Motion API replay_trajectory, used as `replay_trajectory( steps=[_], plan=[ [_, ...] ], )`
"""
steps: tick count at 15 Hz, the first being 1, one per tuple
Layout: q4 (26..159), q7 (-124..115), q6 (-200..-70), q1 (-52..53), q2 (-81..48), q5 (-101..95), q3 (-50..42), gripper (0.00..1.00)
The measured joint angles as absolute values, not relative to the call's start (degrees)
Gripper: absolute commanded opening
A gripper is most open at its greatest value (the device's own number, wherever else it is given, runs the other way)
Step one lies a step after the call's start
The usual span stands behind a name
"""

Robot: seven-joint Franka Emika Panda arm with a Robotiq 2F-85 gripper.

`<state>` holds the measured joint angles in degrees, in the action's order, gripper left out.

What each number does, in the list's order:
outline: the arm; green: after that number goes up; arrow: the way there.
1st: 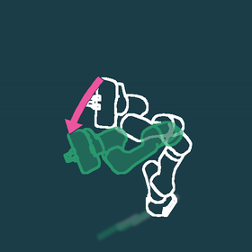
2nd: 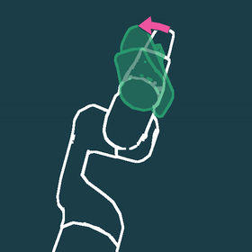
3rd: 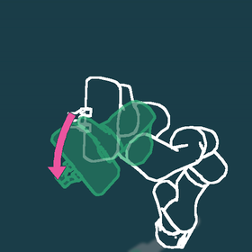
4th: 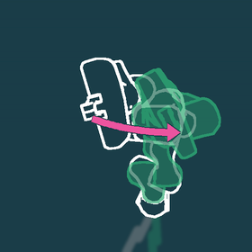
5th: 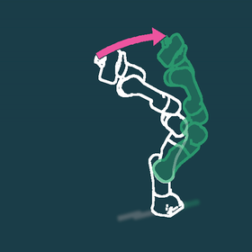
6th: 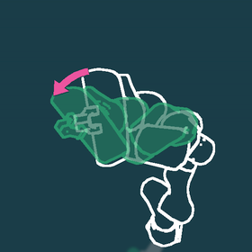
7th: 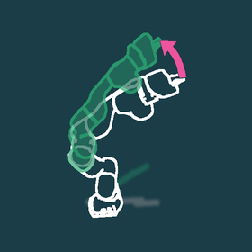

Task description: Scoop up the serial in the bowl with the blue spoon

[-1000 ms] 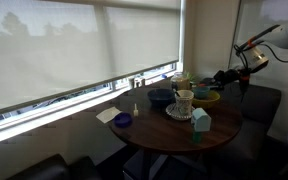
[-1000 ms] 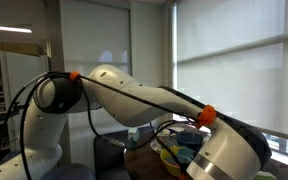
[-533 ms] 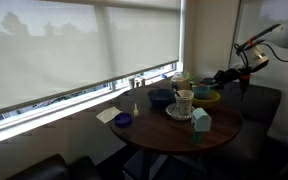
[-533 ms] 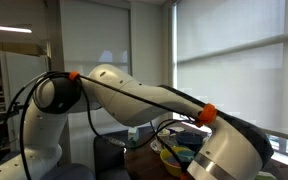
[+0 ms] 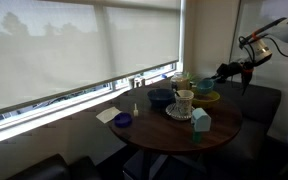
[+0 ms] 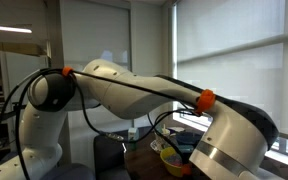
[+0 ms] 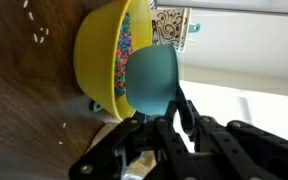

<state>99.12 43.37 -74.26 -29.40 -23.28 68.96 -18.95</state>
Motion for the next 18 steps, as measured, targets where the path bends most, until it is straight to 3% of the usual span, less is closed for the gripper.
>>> replay_trajectory(
  steps=[11, 13, 18],
  plan=[
    [98.0, 41.2, -73.3, -28.4, -23.9, 63.6, -18.8, 0.03],
    [98.0, 41.0, -74.5, -28.4, -24.8, 63.6, -18.8, 0.38],
    [97.9, 39.6, -76.7, -28.4, -25.6, 63.6, -18.8, 0.71]
  ],
)
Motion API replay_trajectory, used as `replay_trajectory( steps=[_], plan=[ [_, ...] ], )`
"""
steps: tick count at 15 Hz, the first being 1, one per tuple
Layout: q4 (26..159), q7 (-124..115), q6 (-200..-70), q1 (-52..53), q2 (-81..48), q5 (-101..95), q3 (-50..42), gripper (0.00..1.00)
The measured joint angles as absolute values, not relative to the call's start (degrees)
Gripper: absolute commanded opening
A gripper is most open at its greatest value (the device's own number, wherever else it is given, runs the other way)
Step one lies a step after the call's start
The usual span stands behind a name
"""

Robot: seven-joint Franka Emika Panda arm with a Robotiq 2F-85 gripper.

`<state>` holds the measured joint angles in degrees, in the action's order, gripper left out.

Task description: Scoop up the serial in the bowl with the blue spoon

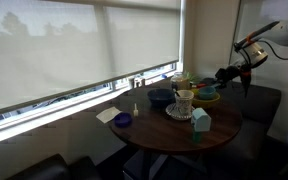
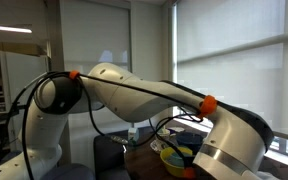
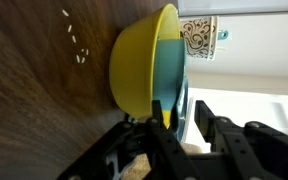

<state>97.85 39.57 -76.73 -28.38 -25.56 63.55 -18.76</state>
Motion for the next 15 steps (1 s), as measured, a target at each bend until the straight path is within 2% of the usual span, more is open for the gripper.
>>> replay_trajectory(
  steps=[3, 4, 5, 6, 7, 8, 9, 10, 12, 14, 15],
  plan=[
    [97.8, 37.8, -78.0, -28.4, -25.6, 63.5, -18.8, 0.9],
    [97.7, 37.4, -78.0, -28.4, -25.6, 63.5, -18.8, 0.89],
    [97.6, 37.0, -78.0, -28.4, -25.5, 63.5, -18.8, 0.83],
    [97.5, 36.7, -78.0, -28.4, -25.5, 63.5, -18.8, 0.72],
    [97.4, 36.4, -77.9, -28.4, -25.5, 63.5, -18.8, 0.67],
    [97.3, 36.3, -77.6, -28.4, -25.5, 63.5, -18.8, 0.59],
    [97.2, 36.2, -77.2, -28.4, -25.5, 63.5, -18.8, 0.57],
    [97.2, 36.2, -76.5, -28.4, -25.5, 63.5, -18.8, 0.5],
    [97.1, 36.5, -75.0, -28.4, -25.5, 63.3, -18.7, 0.45],
    [97.0, 36.9, -73.8, -28.4, -25.5, 62.1, -18.7, 0.53],
    [96.9, 37.2, -73.6, -28.4, -25.5, 61.5, -18.7, 0.53]
  ],
)
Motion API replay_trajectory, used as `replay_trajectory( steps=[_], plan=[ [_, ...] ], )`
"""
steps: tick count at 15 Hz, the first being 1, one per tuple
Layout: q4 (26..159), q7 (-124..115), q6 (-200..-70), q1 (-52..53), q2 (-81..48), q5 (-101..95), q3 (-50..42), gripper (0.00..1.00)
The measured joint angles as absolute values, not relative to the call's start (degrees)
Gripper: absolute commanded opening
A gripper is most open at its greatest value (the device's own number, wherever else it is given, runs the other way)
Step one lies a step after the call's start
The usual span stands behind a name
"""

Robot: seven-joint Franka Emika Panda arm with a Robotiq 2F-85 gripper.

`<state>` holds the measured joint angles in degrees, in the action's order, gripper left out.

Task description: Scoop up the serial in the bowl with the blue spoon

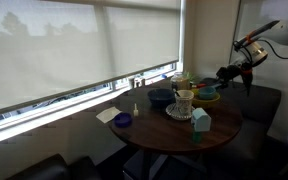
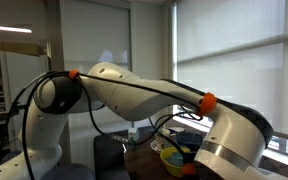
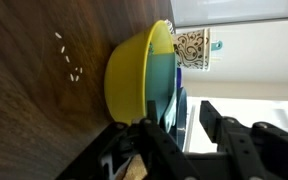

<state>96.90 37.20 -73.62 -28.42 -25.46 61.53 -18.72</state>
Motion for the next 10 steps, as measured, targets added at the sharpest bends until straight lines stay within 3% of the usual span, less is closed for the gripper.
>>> replay_trajectory(
  steps=[10],
  plan=[
    [96.6, 42.6, -74.1, -28.7, -24.8, 59.4, -18.8, 0.45]
  ],
)
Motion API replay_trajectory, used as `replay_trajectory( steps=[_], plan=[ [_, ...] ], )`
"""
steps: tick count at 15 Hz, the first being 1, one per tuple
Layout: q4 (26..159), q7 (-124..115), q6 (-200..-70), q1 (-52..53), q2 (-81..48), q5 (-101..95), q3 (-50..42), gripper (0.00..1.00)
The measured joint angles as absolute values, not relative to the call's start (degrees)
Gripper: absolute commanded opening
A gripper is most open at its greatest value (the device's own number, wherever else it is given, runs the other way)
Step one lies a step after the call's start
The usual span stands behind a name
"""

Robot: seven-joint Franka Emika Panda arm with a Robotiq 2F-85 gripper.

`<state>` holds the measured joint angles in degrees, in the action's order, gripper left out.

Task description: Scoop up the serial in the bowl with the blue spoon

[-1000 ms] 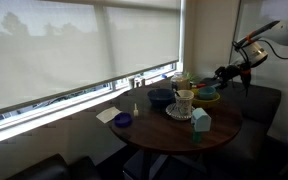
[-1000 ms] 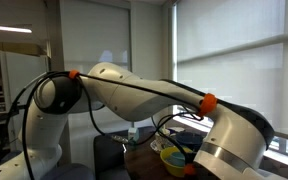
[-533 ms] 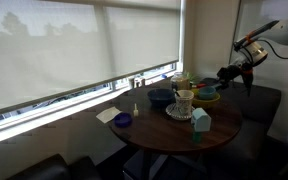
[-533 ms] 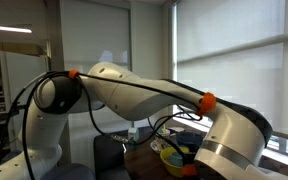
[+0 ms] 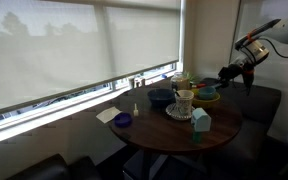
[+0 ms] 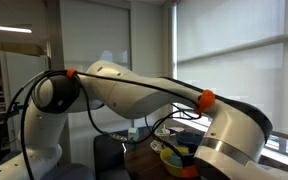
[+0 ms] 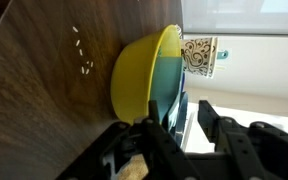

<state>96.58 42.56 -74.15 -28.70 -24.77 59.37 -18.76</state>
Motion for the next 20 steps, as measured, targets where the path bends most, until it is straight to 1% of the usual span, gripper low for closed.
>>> replay_trajectory(
  steps=[3, 5, 6, 7, 8, 10, 11, 13, 15, 20],
  plan=[
    [96.6, 43.6, -74.3, -28.9, -24.4, 59.5, -18.8, 0.46],
    [96.6, 43.9, -74.3, -28.9, -24.4, 59.5, -18.8, 0.41],
    [96.6, 44.0, -74.3, -29.0, -24.4, 59.6, -18.8, 0.35],
    [96.6, 44.2, -74.3, -29.0, -24.4, 59.7, -18.8, 0.31],
    [96.6, 44.3, -74.3, -29.0, -24.4, 59.9, -18.8, 0.16],
    [96.6, 44.4, -74.3, -29.0, -24.4, 60.2, -18.8, 0.07],
    [96.6, 44.4, -74.3, -29.0, -24.4, 60.2, -18.8, 0.0],
    [96.6, 44.5, -74.3, -29.0, -24.4, 60.3, -18.8, 0.0],
    [96.7, 44.5, -73.9, -29.0, -24.1, 61.0, -18.7, 0.02],
    [96.9, 45.8, -73.4, -28.9, -22.7, 61.0, -18.7, 0.02]
  ],
)
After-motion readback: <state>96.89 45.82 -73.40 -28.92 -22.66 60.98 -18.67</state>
